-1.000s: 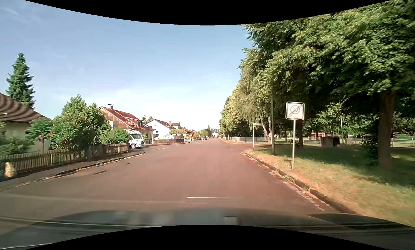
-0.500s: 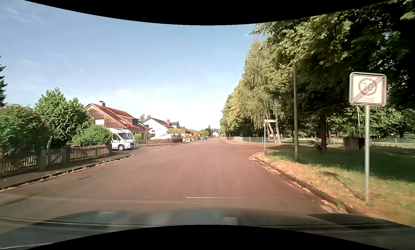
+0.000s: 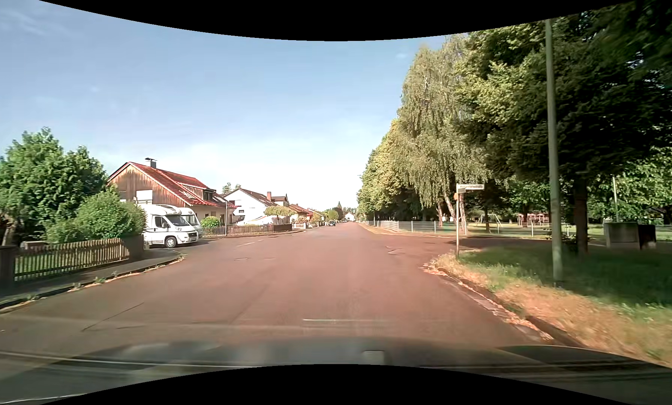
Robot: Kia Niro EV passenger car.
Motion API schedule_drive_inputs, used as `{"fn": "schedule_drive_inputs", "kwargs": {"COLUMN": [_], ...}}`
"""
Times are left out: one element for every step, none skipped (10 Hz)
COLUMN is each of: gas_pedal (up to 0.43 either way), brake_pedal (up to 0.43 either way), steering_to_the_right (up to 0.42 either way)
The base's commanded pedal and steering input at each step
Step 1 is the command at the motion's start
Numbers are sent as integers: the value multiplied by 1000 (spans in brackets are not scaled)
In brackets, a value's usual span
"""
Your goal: Follow the waypoints while adhering to traffic rules and regulations
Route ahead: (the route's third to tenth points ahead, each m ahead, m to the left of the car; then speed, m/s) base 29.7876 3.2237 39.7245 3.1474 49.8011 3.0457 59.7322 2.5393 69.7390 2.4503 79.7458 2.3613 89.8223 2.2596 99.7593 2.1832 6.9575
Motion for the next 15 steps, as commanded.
{"fn": "schedule_drive_inputs", "kwargs": {"gas_pedal": [0, 0, 0, 0, 0, 0, 0, 0, 0, 0, 0, 0, 0, 0, 0], "brake_pedal": [171, 165, 171, 171, 171, 171, 171, 171, 165, 73, 0, 0, 0, 0, 0], "steering_to_the_right": [-7, -6, -6, -6, -6, -7, -6, -6, -5, -3, -1, -1, -1, 0, 0]}}
